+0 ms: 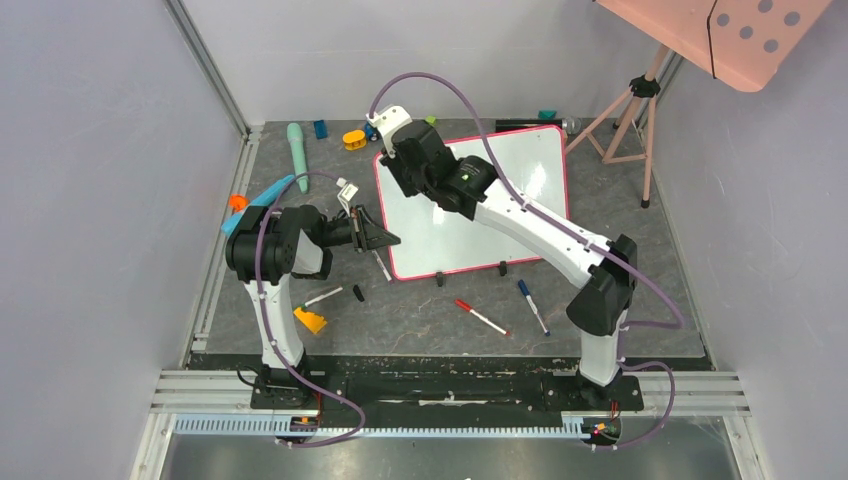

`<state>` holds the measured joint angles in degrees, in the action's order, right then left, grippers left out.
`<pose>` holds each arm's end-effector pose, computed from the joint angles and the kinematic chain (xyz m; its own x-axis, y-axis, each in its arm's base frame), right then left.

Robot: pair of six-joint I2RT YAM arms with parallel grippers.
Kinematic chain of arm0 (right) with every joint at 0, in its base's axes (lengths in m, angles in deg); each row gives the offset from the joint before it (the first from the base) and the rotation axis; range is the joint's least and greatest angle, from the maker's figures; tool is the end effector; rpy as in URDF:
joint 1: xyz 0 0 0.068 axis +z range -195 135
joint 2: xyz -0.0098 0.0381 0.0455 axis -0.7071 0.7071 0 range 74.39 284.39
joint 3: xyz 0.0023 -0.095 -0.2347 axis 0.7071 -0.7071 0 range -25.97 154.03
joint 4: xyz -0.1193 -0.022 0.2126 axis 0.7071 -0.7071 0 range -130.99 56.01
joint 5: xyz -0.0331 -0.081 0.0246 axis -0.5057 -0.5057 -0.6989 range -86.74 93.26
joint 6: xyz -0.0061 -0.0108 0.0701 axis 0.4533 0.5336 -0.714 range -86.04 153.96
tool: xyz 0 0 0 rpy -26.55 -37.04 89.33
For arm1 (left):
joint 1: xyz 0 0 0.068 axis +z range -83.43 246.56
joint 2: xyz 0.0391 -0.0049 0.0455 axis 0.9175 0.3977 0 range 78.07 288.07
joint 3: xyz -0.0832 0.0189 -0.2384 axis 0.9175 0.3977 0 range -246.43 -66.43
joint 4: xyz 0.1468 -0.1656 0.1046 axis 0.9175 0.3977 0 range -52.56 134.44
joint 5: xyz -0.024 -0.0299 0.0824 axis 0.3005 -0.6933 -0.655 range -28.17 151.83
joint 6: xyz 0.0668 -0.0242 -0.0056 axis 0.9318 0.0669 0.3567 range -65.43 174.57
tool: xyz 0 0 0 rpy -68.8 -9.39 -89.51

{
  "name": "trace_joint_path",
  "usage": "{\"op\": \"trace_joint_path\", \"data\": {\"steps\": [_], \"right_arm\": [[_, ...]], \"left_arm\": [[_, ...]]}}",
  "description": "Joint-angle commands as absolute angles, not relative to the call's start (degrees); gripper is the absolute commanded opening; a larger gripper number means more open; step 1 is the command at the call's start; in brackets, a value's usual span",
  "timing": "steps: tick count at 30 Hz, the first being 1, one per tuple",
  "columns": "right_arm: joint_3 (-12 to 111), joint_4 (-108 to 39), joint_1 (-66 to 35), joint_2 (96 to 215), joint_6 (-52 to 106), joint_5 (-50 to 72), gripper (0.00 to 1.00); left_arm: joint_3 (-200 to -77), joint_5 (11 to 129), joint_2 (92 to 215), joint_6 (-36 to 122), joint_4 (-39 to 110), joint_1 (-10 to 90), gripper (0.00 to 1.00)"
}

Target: Write a sentence on the whiteboard

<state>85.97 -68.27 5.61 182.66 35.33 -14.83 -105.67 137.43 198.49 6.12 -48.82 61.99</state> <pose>0.2874 0.3214 0.3534 -0.3096 -0.4128 -0.8566 -0.5726 0.8001 -0.1786 0.3202 -0.0826 0.1162 -0.6760 -0.1327 -0.7248 0.7171 0.1080 -0.6886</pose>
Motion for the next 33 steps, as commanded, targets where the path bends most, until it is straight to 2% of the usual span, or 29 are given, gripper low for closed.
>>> {"op": "trace_joint_path", "data": {"steps": [1, 33], "right_arm": [[88.5, -64.4, 4.8, 183.5, 35.6, -15.6, 0.0], [89.1, -60.5, 2.9, 187.7, 36.2, -14.2, 0.0]], "left_arm": [[-104.2, 139.0, 198.9, 9.4, -51.8, 61.6, 0.03], [-104.2, 139.2, 198.8, 9.6, -51.8, 61.6, 0.02]]}}
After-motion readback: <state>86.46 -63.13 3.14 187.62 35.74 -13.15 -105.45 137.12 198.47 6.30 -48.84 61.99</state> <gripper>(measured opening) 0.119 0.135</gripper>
